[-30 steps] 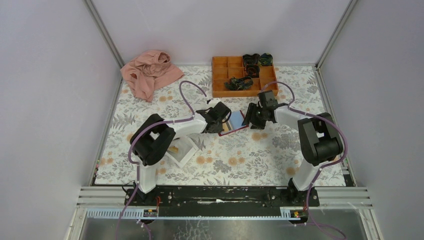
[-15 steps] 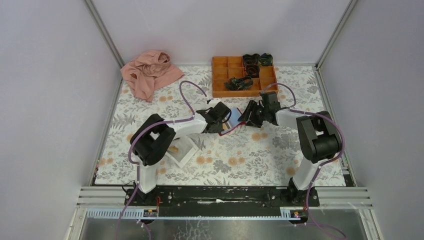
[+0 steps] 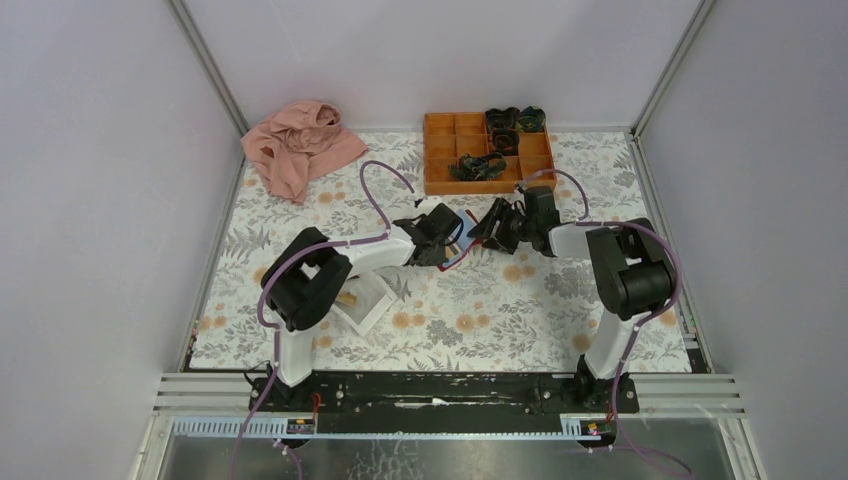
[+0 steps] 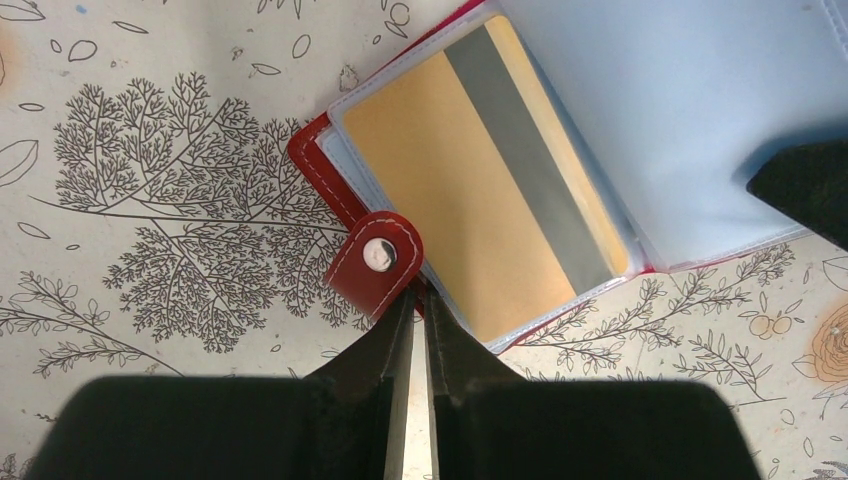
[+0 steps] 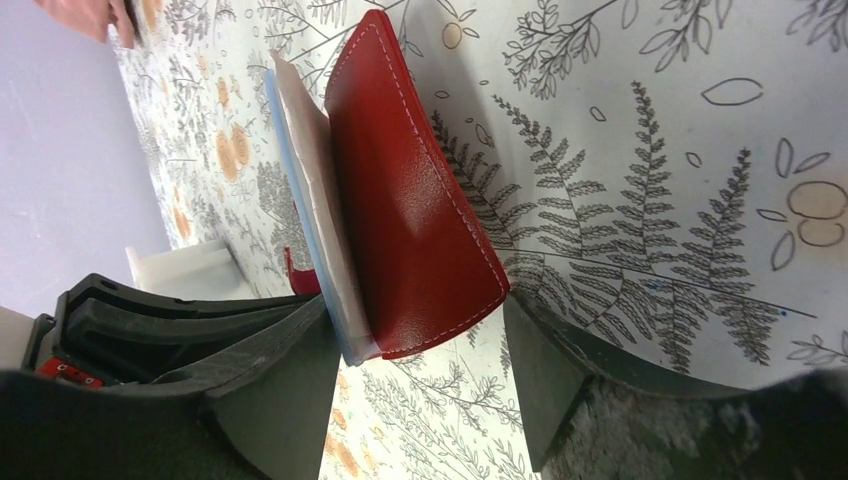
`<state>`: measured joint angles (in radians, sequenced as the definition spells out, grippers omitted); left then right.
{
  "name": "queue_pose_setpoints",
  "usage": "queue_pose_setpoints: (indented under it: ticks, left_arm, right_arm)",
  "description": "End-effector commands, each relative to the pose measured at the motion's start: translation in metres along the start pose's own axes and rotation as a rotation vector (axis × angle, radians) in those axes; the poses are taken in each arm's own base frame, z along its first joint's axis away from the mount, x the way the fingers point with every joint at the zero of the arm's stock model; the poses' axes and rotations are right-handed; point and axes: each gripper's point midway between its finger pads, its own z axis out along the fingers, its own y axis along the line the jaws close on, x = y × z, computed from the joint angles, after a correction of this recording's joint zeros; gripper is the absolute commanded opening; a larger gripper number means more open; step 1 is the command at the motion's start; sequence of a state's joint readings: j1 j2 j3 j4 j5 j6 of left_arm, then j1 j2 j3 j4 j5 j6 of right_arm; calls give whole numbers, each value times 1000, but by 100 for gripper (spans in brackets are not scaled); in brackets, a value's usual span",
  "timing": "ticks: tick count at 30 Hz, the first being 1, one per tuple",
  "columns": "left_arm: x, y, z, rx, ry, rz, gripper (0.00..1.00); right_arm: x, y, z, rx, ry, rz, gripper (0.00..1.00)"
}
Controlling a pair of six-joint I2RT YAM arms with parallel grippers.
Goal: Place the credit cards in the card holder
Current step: Close the card holder at the center of the board.
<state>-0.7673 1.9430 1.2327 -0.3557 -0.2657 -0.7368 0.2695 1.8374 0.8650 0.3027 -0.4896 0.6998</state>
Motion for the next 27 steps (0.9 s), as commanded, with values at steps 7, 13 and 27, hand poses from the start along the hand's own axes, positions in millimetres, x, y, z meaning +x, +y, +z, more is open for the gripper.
queue_pose_setpoints:
  ticks: [7, 13, 27]
  left_arm:
    - [57, 23, 20, -77, 169, 74, 14]
    - [57, 22, 21, -75, 173, 74, 14]
    - [60, 23, 21, -79, 179, 77, 13]
  right_arm:
    - [51, -29, 14, 42, 106, 154, 68]
    - [55, -21, 13, -4, 75, 202, 68]
    - [22, 5, -8, -16, -73, 166, 59]
